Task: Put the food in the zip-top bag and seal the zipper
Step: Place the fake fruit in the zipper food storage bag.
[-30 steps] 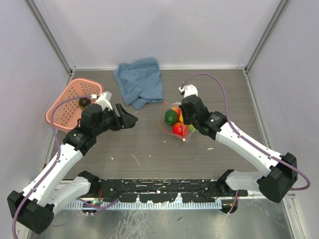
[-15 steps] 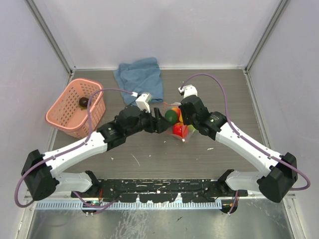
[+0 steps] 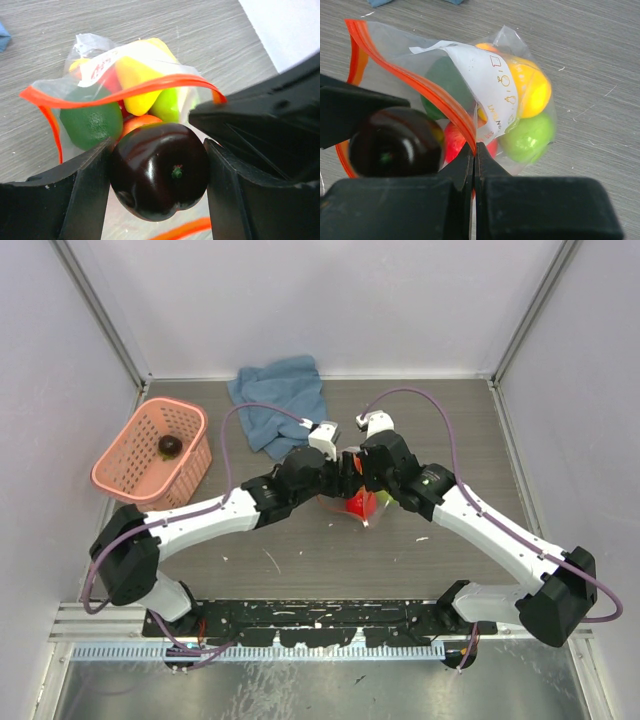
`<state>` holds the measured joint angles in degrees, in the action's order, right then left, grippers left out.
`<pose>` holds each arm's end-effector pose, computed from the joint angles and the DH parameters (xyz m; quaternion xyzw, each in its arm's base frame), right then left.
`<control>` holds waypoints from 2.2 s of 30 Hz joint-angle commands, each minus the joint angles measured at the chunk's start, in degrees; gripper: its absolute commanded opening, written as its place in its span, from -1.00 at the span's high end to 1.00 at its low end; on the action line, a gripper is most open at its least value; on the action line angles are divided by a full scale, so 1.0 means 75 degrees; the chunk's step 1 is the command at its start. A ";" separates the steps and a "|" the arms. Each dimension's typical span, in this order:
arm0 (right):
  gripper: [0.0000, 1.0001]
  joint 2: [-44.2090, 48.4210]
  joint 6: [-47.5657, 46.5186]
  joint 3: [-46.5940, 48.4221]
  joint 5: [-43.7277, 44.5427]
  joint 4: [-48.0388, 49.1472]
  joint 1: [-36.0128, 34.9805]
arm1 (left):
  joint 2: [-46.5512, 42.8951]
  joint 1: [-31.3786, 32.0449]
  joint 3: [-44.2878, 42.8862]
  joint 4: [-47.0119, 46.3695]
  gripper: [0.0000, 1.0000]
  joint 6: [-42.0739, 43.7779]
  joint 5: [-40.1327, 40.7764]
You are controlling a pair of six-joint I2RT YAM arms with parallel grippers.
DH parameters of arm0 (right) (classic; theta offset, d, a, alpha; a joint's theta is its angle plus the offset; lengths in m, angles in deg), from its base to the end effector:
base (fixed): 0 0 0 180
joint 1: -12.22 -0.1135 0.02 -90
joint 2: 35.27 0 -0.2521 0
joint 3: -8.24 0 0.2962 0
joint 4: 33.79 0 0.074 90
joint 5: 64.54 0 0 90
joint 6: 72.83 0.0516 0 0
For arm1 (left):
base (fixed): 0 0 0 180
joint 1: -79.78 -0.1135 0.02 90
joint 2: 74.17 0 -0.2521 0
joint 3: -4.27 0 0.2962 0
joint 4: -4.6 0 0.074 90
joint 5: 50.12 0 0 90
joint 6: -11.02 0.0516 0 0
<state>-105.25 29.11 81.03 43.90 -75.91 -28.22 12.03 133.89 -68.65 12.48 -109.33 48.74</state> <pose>0.2577 0.1982 0.2870 -0.1531 0.8815 0.0565 0.4431 0.2457 -0.3260 0.2519 0.1266 0.8138 -0.3316 0.4601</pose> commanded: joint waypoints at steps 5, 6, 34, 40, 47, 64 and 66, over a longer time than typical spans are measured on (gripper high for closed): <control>0.99 0.0305 0.0047 0.0411 -0.0030 0.0345 -0.0034 | 0.0747 0.0027 -0.0626 -0.0646 0.24 0.0265 0.1579; 0.99 0.0320 0.0062 0.0408 -0.0057 0.0368 -0.0042 | 0.0854 0.0038 -0.0664 -0.0685 0.23 0.0247 0.1674; 0.99 0.0585 0.0218 0.0104 -0.0114 0.0654 -0.0034 | 0.1777 0.0177 -0.0796 -0.2146 -0.73 -0.0342 0.2174; 0.99 0.0646 0.0235 0.0032 0.0026 0.0654 -0.0036 | 0.1353 0.0174 -0.0696 -0.1735 -0.83 -0.0341 0.1896; 0.99 0.0635 0.0236 0.0056 0.0067 0.0655 -0.0040 | 0.0593 0.0171 -0.0745 -0.0485 -0.86 -0.0348 0.1527; 0.99 0.0586 0.0247 0.0007 0.0029 0.0754 -0.0033 | -0.1467 0.0071 0.0367 0.2854 -0.76 -0.1248 0.1920; 0.99 0.0615 0.0239 0.0008 0.0016 0.0759 -0.0041 | -0.1424 -0.0014 0.0505 0.2813 -0.68 -0.1421 0.1781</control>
<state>-101.92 30.60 80.72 44.23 -73.35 -28.18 1.45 134.70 -66.98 30.75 -116.61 60.98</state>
